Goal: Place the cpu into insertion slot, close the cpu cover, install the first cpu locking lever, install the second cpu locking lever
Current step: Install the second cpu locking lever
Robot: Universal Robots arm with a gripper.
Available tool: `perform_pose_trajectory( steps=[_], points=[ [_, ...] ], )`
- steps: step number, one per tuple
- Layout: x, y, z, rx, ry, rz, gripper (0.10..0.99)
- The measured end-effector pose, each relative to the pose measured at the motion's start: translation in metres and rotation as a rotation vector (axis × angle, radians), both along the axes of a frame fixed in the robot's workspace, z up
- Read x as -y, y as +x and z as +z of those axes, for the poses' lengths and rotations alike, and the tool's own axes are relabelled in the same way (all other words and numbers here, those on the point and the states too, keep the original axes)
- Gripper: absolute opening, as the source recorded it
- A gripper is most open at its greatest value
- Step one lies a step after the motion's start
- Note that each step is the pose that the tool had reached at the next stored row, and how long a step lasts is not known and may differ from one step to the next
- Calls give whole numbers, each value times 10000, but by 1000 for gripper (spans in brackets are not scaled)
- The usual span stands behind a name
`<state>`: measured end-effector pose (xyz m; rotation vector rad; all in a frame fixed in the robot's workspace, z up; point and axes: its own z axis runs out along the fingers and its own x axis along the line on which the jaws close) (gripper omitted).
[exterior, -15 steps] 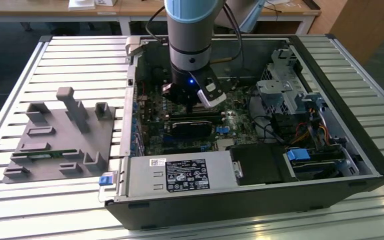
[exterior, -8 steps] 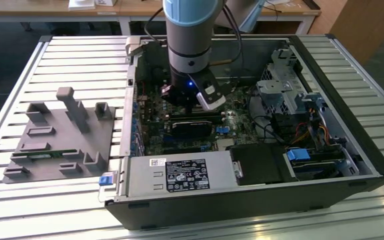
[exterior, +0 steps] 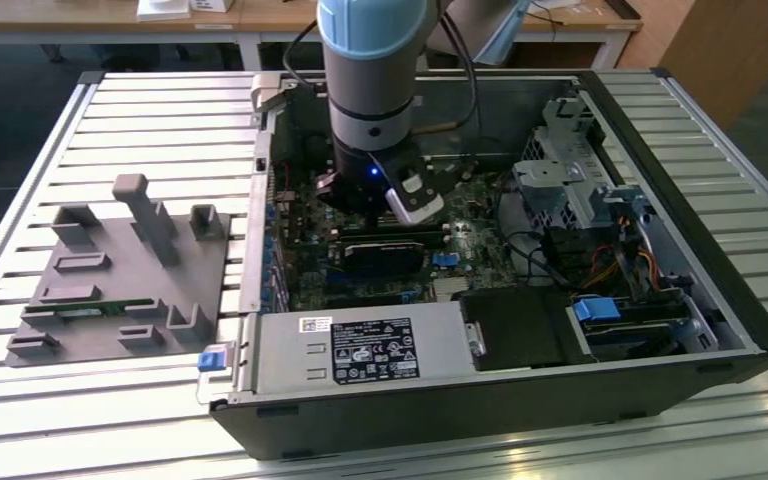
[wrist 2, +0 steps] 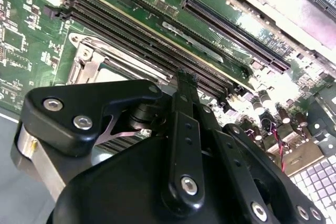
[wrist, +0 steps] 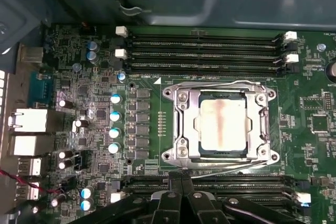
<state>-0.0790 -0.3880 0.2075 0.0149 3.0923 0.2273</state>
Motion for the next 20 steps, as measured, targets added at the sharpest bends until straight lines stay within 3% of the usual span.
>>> perform_pose_trajectory(
  steps=[5,11,20],
  points=[
    [22,-12,-22,0,91,0,106],
    [42,-20,-50,1,591,-1,106],
    [46,-39,-96,1,813,-1,106]
  ],
)
